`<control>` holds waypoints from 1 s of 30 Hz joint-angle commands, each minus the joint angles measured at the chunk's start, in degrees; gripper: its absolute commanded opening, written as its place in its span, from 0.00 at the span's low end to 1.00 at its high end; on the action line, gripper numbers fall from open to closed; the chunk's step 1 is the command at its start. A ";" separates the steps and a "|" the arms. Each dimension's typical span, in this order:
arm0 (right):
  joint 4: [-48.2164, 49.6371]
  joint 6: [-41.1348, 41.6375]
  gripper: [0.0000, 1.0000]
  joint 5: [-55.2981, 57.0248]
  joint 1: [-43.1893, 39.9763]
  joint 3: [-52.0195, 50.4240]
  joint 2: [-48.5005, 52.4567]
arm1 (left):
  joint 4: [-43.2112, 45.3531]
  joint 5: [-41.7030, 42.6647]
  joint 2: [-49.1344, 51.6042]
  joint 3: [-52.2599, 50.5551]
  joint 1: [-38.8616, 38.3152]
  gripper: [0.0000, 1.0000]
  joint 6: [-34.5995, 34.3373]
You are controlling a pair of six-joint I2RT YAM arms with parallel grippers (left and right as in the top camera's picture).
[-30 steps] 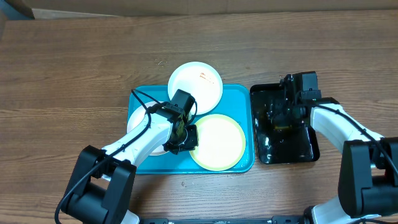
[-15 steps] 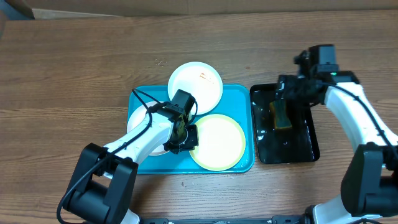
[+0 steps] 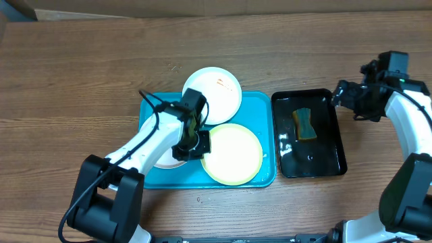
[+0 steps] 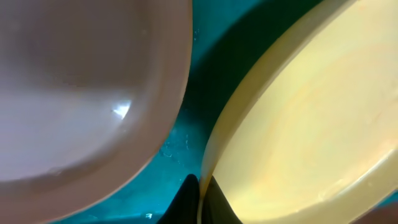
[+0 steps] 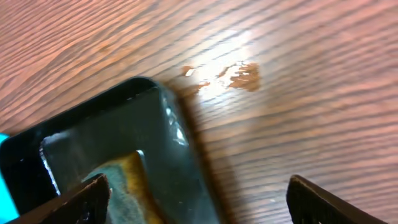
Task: Clean dirty plates on tray and stack at the side
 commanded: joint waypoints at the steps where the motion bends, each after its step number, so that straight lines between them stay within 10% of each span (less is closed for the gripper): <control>1: -0.26 0.22 0.91 -0.33 -1.31 1.62 -1.25 | -2.80 0.52 0.39 5.70 0.72 0.04 5.40; 20: 5.03 0.81 1.00 0.31 -11.76 1.62 -1.22 | -3.78 -17.05 0.39 32.52 -6.67 0.04 8.28; 30: 5.01 0.81 1.00 0.31 -12.72 1.62 -1.22 | 9.09 -48.85 1.16 32.48 -26.82 0.04 10.56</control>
